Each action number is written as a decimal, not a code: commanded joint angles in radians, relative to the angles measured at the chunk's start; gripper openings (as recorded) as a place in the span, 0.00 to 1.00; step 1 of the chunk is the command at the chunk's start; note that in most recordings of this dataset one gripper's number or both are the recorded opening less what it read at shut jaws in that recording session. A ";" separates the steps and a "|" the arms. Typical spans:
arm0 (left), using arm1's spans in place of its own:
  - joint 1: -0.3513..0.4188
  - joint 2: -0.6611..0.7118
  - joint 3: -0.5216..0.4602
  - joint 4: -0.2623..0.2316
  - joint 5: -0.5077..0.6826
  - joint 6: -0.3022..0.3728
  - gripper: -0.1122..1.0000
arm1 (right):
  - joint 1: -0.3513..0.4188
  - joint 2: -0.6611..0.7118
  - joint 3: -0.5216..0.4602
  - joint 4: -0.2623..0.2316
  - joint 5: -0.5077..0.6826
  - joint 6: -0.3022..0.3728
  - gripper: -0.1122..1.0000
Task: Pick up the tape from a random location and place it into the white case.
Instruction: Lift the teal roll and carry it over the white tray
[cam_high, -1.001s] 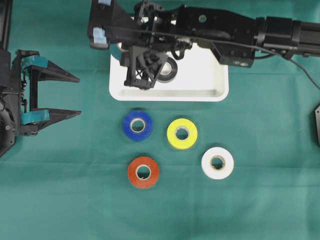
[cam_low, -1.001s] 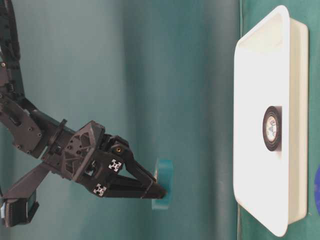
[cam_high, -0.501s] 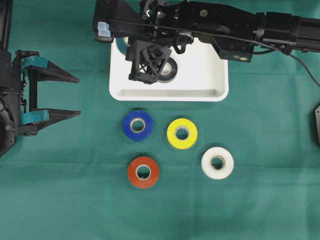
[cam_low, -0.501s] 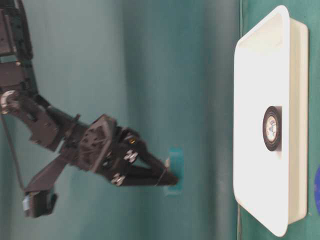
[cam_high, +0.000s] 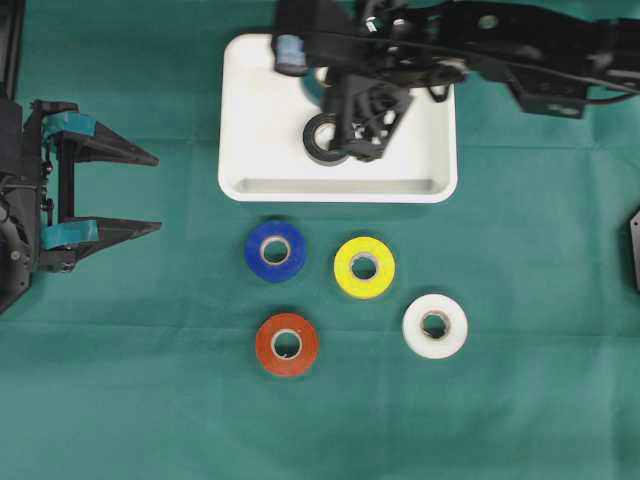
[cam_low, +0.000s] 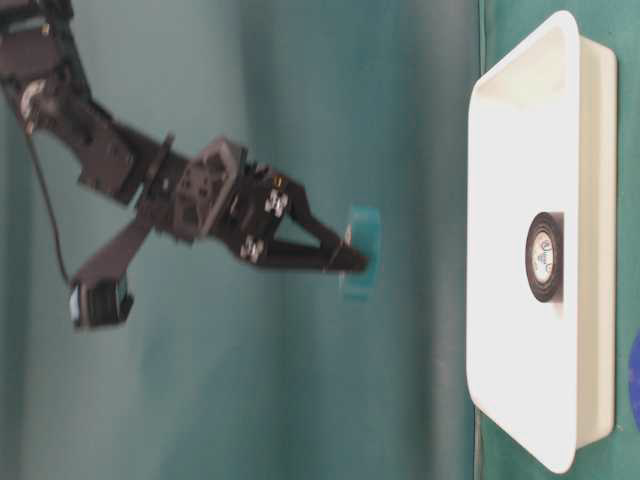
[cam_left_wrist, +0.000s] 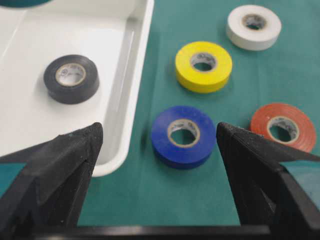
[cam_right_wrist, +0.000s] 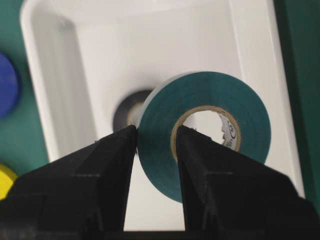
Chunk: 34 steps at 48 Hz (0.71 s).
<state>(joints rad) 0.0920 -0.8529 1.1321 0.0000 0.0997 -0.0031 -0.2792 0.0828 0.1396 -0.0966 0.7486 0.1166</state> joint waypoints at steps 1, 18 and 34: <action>0.002 0.002 -0.012 -0.002 -0.006 0.002 0.90 | -0.014 -0.075 0.046 -0.002 -0.034 0.002 0.35; 0.003 0.002 -0.012 -0.002 -0.006 0.002 0.90 | -0.028 -0.187 0.206 -0.002 -0.072 0.002 0.35; 0.002 0.002 -0.012 -0.002 -0.006 0.002 0.90 | -0.028 -0.219 0.249 -0.002 -0.092 0.002 0.35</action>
